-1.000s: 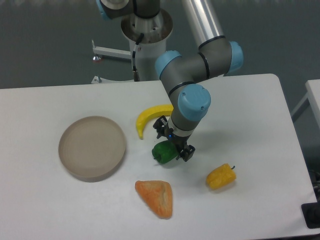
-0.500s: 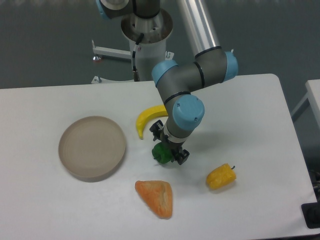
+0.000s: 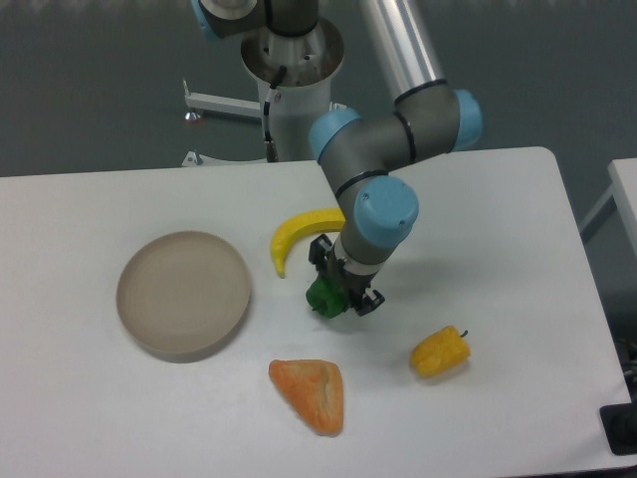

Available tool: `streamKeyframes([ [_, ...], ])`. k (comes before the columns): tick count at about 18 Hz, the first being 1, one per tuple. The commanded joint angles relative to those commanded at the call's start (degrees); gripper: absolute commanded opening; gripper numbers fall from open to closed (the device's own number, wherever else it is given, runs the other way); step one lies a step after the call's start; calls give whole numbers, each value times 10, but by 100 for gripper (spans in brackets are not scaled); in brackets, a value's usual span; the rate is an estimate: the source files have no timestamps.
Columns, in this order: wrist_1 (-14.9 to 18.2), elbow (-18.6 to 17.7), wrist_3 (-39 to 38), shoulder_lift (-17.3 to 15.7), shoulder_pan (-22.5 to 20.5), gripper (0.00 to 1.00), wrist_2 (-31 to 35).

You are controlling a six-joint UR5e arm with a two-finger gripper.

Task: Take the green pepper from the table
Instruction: 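Lift the green pepper up and away from the banana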

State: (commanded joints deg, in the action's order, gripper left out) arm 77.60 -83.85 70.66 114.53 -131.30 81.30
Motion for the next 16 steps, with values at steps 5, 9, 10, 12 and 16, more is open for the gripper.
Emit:
streamKeyframes([
  [5,2,1,2,-34,-55,21,4],
  [9,1,9,67,-34,-77,21,32],
  [10,1,8,83,-34,-79,21,47],
  [12,0,5,98,-34,-84,21,63],
  [16,-10,11,108,-36,-87,21,69],
])
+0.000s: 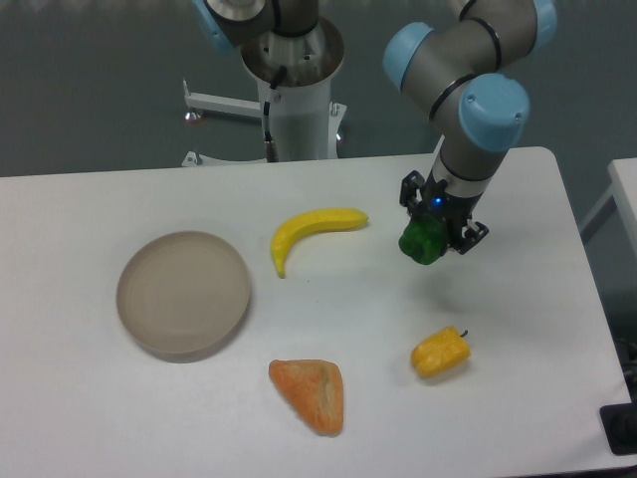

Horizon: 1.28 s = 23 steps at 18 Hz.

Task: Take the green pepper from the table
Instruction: 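Lift the green pepper up and away from the banana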

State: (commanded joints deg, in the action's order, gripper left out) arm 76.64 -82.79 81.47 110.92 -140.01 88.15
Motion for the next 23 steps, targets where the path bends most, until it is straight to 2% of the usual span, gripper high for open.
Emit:
streamKeyframes([
  [6,-4,18,17,6,0,22,0],
  [23,-5,12,24,6,4,23,4],
])
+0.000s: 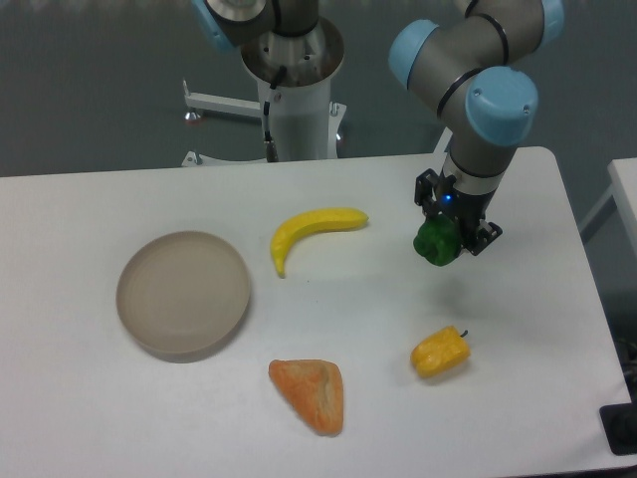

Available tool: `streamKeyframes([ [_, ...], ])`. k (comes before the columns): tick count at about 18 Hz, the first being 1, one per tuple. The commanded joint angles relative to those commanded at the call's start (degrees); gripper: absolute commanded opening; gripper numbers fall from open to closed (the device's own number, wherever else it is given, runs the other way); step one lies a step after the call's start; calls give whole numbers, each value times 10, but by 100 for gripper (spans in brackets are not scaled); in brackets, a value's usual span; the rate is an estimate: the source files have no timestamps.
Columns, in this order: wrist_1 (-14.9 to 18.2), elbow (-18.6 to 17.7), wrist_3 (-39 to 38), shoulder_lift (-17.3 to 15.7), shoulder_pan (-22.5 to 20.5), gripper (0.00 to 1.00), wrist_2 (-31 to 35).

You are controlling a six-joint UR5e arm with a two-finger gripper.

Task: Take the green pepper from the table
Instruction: 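Lift the green pepper up and away from the banana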

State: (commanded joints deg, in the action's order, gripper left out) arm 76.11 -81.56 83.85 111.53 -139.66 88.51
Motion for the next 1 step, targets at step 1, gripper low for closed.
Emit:
streamKeyframes([
  [1,0,0,0,0,0,23,0],
])
